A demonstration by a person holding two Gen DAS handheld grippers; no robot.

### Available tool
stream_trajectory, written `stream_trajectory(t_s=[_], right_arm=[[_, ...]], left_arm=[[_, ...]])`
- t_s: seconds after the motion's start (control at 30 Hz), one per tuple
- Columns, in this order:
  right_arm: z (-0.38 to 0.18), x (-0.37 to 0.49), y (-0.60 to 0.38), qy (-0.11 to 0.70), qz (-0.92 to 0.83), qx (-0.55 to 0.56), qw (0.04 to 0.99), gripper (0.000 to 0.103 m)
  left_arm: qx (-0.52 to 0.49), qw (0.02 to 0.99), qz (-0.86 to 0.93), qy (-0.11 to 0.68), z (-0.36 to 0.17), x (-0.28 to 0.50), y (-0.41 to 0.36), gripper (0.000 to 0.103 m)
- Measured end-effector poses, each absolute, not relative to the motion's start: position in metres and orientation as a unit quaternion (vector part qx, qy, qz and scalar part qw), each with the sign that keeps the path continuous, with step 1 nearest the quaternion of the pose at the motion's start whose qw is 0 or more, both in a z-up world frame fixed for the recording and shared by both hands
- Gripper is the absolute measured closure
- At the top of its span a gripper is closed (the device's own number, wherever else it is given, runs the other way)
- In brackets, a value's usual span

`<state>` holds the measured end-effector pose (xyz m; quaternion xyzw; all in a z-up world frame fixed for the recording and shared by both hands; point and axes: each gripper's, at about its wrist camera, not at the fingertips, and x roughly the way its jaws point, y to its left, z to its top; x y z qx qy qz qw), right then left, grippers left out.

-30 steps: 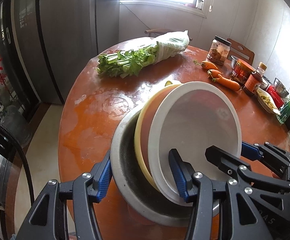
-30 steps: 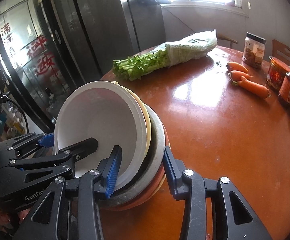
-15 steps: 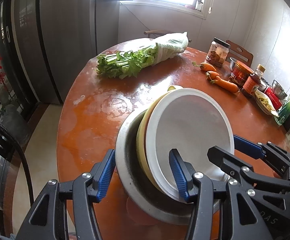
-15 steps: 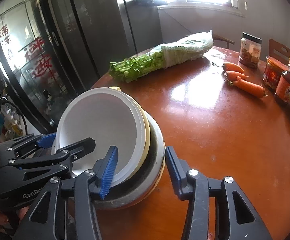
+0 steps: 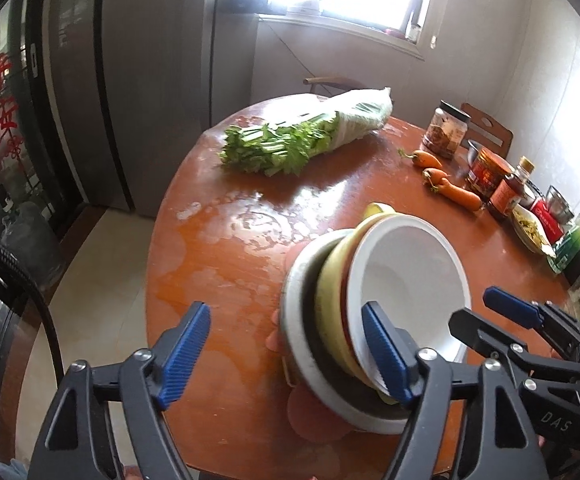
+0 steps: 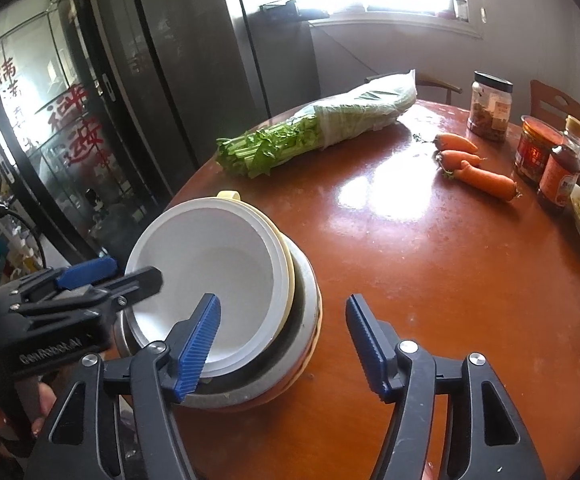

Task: Organize plates and bowls
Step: 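Lower the bowl stack onto the steel tray and pink plates and open both grippers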

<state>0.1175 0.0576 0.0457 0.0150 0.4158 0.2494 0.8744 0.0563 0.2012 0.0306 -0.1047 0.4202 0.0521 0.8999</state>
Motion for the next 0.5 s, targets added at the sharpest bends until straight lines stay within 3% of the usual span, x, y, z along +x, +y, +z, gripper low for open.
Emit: stream_trajectory(t_s=[0.13,0.5], right_arm=[[0.038,0.122,0.059,0.432,0.249,0.026,0.866,0.033],[0.015,0.130,0.065,0.475,0.264,0.046,0.838,0.033]], left_arm=[[-0.119,0.890,0.042,0.438,0.022,0.062,0.205,0.018],[-0.135,0.863,0.014,0.486,-0.009,0.091,0.198,0.021]])
